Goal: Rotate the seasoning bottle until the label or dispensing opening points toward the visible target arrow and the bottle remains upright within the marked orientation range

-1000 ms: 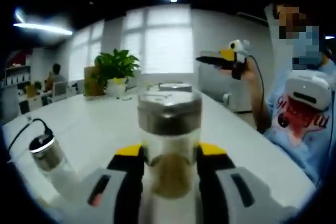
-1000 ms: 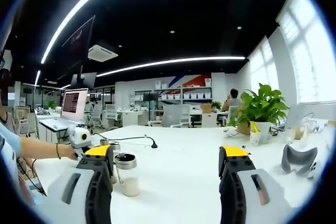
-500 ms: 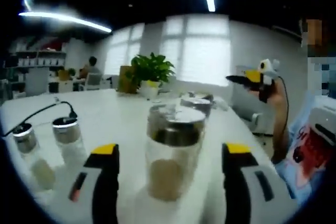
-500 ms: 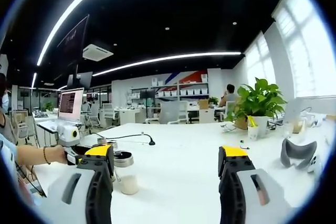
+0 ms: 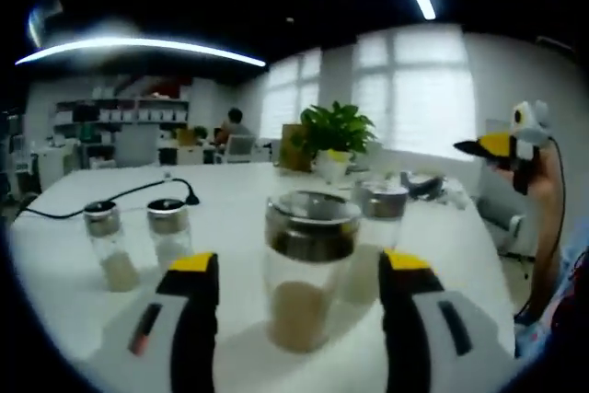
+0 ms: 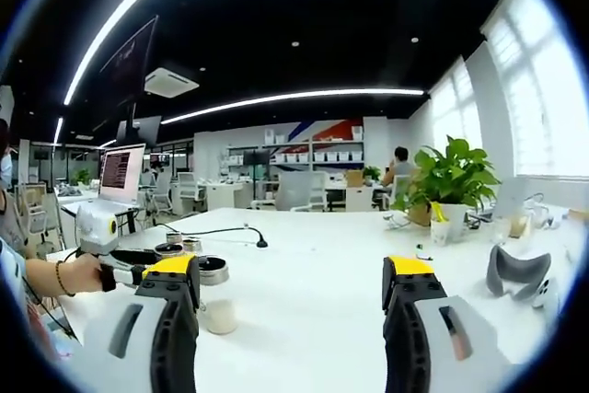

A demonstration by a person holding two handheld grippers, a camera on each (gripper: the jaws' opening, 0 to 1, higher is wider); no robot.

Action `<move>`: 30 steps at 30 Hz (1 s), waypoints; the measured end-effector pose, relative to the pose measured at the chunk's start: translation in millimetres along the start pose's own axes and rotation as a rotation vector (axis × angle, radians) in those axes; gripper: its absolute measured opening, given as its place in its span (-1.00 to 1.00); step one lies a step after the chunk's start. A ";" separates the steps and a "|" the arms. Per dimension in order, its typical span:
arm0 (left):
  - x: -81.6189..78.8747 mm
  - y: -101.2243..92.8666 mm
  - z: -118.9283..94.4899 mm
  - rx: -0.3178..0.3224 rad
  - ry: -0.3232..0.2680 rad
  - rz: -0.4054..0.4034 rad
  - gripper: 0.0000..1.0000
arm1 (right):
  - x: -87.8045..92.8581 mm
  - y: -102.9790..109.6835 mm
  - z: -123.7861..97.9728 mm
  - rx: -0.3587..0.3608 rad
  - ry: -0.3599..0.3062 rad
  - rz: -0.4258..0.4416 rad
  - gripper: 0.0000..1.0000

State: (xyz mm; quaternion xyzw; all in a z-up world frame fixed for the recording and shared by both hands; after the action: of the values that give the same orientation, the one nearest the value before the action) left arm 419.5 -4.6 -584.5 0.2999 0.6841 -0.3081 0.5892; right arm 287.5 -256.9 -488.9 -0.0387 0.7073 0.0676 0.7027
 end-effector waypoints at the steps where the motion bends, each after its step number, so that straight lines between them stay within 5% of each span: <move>1: -0.7 1.1 -0.3 -0.030 -0.005 -0.012 0.46 | 0.6 0.1 0.2 -0.001 0.003 0.001 0.68; 4: -2.6 -0.7 0.2 -0.050 -0.026 0.004 0.25 | 0.9 -3.0 -0.8 0.043 0.011 -0.037 0.68; 8: -3.5 -7.6 7.6 -0.027 -0.026 -0.019 0.28 | -2.6 -3.7 -3.3 0.098 0.019 -0.131 0.68; 12: -3.5 -11.2 13.0 -0.017 -0.035 -0.049 0.19 | -9.9 -1.8 -5.8 0.073 -0.051 -0.058 0.70; 17: -4.0 -8.0 14.5 -0.032 -0.043 -0.042 -0.09 | -9.0 -10.8 -8.6 0.103 -0.053 -0.032 0.70; 30: -2.4 -8.7 15.2 0.031 -0.058 0.002 -0.13 | -3.7 -23.4 -10.0 0.149 -0.033 -0.004 0.70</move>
State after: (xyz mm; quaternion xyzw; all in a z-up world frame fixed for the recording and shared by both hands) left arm 422.5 -22.0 -583.3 0.3007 0.6616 -0.3266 0.6044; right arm 281.1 -281.7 -486.1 0.0135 0.6986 0.0142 0.7153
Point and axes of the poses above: the point that each gripper's makers call its tool centre point, and the gripper's own axes: z roughly forward along the fingers, y roughly to its left, x roughly out of its underside, the point moved 4 cm from there along -z, roughly backward along the fingers, and after that the axes turned 2 degrees about z, right-handed, at the moved point
